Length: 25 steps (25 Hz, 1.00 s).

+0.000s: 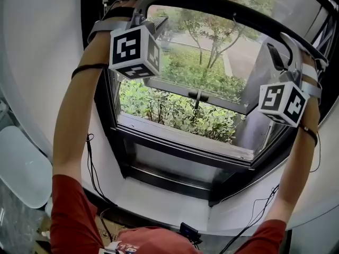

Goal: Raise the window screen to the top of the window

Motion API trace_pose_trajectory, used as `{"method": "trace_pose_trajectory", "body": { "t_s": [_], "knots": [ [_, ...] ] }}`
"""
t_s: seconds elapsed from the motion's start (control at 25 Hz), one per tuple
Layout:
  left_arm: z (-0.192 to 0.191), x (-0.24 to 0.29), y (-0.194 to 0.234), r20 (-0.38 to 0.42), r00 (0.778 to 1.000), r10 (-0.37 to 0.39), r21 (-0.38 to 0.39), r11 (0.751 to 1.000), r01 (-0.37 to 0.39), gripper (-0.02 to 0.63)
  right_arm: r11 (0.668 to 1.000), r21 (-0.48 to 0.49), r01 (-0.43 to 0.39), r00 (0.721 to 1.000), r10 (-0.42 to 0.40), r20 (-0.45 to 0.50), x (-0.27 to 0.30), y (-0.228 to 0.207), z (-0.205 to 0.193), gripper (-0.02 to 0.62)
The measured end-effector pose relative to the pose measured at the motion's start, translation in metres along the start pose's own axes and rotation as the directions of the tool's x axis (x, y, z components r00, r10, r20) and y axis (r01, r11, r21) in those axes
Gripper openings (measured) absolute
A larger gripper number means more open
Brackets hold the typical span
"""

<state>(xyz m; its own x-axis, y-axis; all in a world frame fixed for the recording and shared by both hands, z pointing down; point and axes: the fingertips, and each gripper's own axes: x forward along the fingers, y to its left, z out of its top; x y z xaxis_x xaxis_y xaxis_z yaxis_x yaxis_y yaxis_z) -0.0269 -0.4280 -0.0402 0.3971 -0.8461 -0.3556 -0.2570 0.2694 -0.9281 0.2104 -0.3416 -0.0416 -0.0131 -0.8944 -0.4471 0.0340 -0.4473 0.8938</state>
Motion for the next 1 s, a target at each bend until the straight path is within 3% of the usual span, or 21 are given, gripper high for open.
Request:
{"method": "trace_pose_trajectory", "body": {
  "t_s": [0.24,0.64,1.0],
  "knots": [
    [0.003,0.011,0.028,0.007,0.998,0.058,0.008,0.998,-0.058,0.227,0.999,-0.023,0.035,0.999,-0.035,-0.001,0.013,-0.026,-0.001,0.187],
    [0.006,0.031,0.074,0.002,0.996,0.086,-0.008,0.996,-0.086,0.227,0.995,-0.047,0.090,0.996,-0.091,-0.013,0.039,-0.071,-0.004,0.187],
    [0.013,0.049,0.121,0.010,0.993,0.114,-0.084,0.990,-0.113,0.224,0.989,-0.094,0.110,0.992,-0.115,-0.049,0.062,-0.113,-0.009,0.187]
  ]
}}
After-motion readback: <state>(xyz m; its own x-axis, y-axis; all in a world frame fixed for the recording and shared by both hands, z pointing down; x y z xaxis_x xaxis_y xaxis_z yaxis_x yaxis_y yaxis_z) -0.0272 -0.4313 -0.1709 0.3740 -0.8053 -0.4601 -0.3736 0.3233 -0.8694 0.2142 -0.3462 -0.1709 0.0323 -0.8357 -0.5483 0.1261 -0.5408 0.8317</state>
